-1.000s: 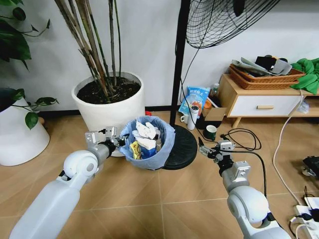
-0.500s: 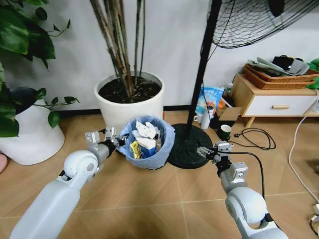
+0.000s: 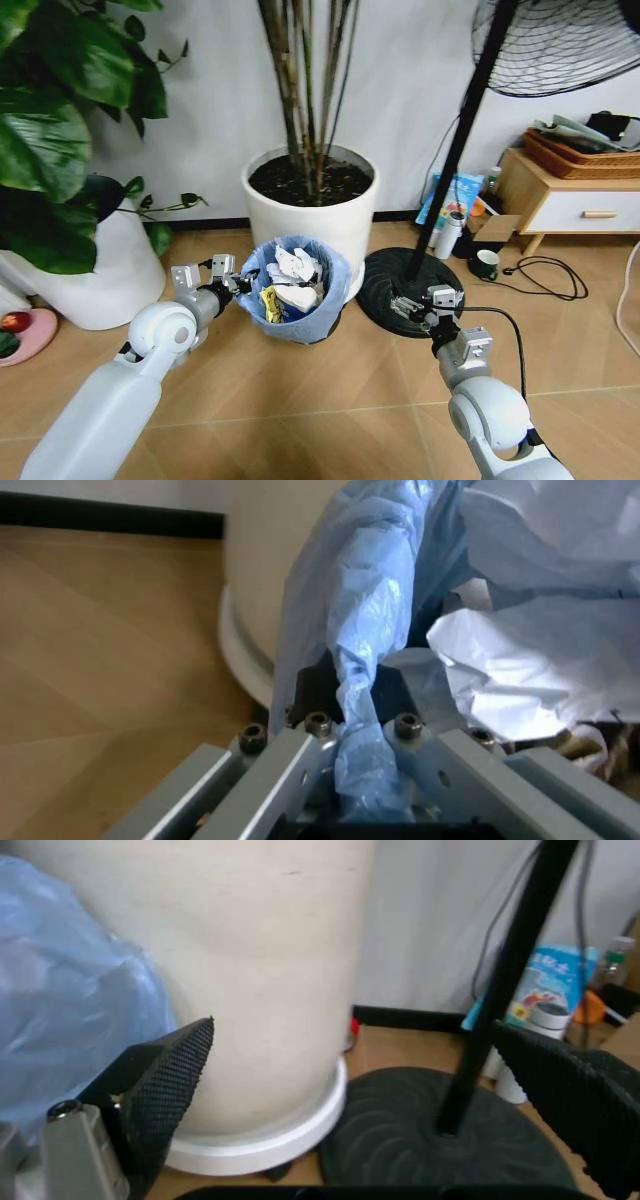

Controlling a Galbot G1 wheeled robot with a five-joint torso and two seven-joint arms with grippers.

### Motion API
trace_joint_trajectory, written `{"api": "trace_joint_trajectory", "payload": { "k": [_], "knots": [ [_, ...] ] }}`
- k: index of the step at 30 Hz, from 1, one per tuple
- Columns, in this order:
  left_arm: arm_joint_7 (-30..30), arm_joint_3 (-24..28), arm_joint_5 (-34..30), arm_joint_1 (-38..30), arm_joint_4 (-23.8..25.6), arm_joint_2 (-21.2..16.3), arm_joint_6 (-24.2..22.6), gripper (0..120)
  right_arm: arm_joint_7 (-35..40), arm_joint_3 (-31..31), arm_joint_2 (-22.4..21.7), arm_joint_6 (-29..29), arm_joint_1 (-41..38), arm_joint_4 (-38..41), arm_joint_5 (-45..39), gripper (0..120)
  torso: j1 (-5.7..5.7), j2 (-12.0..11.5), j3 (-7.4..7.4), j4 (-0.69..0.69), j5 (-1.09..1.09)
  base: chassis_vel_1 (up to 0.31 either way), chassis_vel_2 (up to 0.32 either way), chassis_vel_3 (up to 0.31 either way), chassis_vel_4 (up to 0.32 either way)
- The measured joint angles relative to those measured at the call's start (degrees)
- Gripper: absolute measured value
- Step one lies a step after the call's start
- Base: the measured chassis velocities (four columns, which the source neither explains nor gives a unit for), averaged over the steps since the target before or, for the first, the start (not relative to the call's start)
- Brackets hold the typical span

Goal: Pick up the trash bin and place the garbage on the floor into it.

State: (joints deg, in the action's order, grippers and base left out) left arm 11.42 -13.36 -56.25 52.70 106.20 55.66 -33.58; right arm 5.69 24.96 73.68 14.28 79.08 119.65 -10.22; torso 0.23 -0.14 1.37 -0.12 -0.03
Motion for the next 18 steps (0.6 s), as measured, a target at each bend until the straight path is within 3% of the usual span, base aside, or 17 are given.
{"api": "trace_joint_trajectory", "payload": {
  "k": [3, 7, 11, 13, 18],
  "knots": [
    [0.01, 0.00, 0.01, 0.00, -0.05, 0.03, 0.01, 0, 0.00, 0.00, -0.11, -0.02, -0.11, -0.03, -0.03, 100, 0.00, 0.00, 0.00, 0.00, -0.08, 0.207, 0.211, -0.211, -0.217],
    [0.01, 0.00, 0.02, -0.04, -0.19, 0.06, 0.02, 0, 0.00, 0.01, -0.21, -0.02, -0.27, -0.20, -0.15, 100, 0.00, 0.00, 0.00, -0.01, 0.02, 0.213, 0.217, -0.199, -0.212],
    [0.00, 0.01, 0.03, -0.06, -0.30, 0.14, 0.03, 0, 0.00, -0.01, -0.24, -0.05, -0.41, -0.31, -0.26, 100, 0.00, 0.00, 0.00, -0.01, -0.07, 0.211, 0.223, -0.232, -0.209],
    [-0.01, 0.03, 0.04, -0.06, -0.32, 0.18, 0.03, 0, 0.00, -0.09, -0.24, -0.06, -0.43, -0.43, -0.30, 100, 0.00, 0.00, 0.00, 0.00, 0.03, 0.224, 0.206, -0.236, -0.216],
    [-0.03, 0.08, 0.06, -0.07, -0.42, 0.24, 0.04, 0, 0.00, -0.16, -0.29, -0.09, -0.59, -0.61, -0.40, 100, 0.00, 0.00, 0.00, 0.00, 0.03, 0.184, 0.180, -0.184, -0.168]
  ]
}}
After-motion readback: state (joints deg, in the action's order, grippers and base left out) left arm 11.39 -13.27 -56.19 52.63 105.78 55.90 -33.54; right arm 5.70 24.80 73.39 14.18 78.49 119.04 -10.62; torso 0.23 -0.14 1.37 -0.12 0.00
